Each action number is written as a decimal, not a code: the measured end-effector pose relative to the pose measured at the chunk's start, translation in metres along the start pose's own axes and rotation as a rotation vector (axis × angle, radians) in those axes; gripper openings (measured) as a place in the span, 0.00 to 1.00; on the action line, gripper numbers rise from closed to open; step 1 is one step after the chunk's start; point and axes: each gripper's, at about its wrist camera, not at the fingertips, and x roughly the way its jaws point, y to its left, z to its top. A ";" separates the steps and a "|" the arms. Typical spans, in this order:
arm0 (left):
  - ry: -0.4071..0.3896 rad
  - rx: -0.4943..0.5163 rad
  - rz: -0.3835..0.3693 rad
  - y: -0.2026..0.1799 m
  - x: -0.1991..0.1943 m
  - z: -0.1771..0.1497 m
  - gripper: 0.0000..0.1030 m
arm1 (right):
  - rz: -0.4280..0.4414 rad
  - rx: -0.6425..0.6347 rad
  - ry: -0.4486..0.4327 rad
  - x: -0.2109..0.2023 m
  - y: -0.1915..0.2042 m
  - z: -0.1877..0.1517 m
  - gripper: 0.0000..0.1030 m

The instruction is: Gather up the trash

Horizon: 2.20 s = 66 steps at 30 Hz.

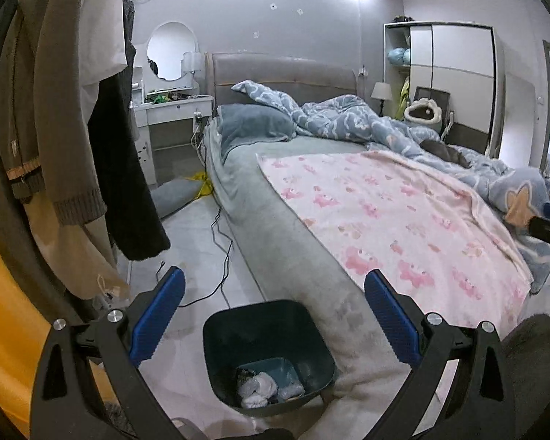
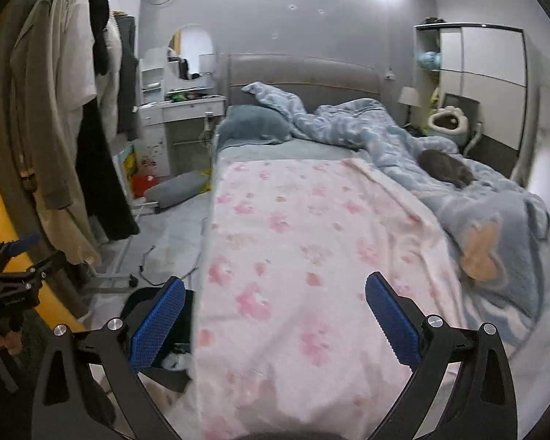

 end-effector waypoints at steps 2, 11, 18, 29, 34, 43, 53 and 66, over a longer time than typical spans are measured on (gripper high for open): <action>0.014 -0.009 0.006 0.001 0.001 -0.004 0.97 | 0.025 0.041 0.002 -0.001 -0.013 -0.007 0.97; 0.053 -0.018 0.001 0.002 0.008 -0.014 0.97 | 0.114 0.081 0.017 0.003 -0.022 -0.011 0.97; 0.047 -0.022 -0.013 0.003 0.007 -0.014 0.97 | 0.134 0.097 -0.004 -0.001 -0.023 -0.011 0.97; 0.043 -0.022 -0.015 0.004 0.006 -0.014 0.97 | 0.132 0.095 -0.004 -0.001 -0.023 -0.011 0.97; 0.045 -0.025 -0.013 0.003 0.006 -0.014 0.97 | 0.133 0.095 -0.003 -0.001 -0.023 -0.011 0.97; 0.051 -0.028 -0.013 0.003 0.006 -0.015 0.97 | 0.135 0.094 0.000 -0.001 -0.023 -0.011 0.97; 0.051 -0.029 -0.014 0.004 0.007 -0.015 0.97 | 0.134 0.093 0.000 -0.002 -0.022 -0.011 0.97; 0.056 -0.028 -0.014 0.003 0.007 -0.016 0.97 | 0.135 0.093 0.000 -0.002 -0.022 -0.011 0.97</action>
